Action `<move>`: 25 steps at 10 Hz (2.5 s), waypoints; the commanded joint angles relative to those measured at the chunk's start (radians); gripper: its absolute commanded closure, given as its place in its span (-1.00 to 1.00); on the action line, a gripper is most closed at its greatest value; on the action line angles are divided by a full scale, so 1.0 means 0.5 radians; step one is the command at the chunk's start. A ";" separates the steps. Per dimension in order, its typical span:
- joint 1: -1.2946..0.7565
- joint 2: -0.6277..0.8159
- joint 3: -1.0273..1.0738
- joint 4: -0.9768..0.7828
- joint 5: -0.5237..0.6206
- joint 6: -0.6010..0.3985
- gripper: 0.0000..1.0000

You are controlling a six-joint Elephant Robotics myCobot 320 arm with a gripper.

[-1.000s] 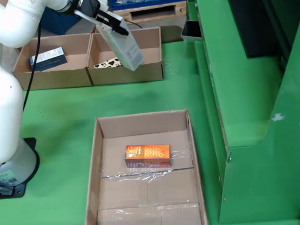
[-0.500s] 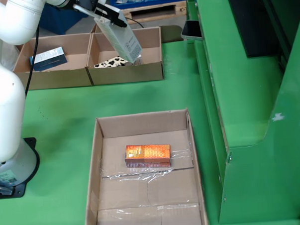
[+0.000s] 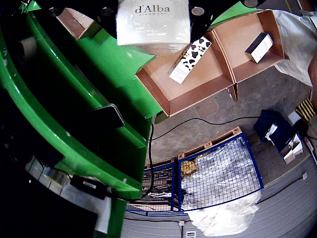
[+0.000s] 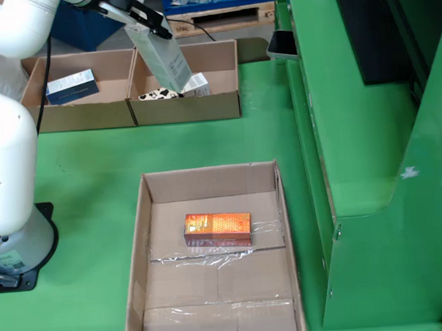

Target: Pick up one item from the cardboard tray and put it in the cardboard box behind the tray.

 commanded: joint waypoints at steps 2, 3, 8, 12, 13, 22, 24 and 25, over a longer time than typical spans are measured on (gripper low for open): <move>0.161 0.159 0.052 -0.112 0.025 -0.010 1.00; 0.189 0.184 0.052 -0.168 0.031 -0.006 1.00; 0.313 0.225 0.052 -0.229 0.018 0.021 1.00; 0.357 0.209 0.052 -0.191 0.003 0.033 1.00; 0.357 0.209 0.052 -0.191 0.003 0.033 1.00; 0.357 0.209 0.052 -0.191 0.003 0.033 1.00; 0.336 0.187 0.052 -0.157 0.017 0.020 1.00; 0.287 0.149 0.052 -0.103 0.054 -0.006 1.00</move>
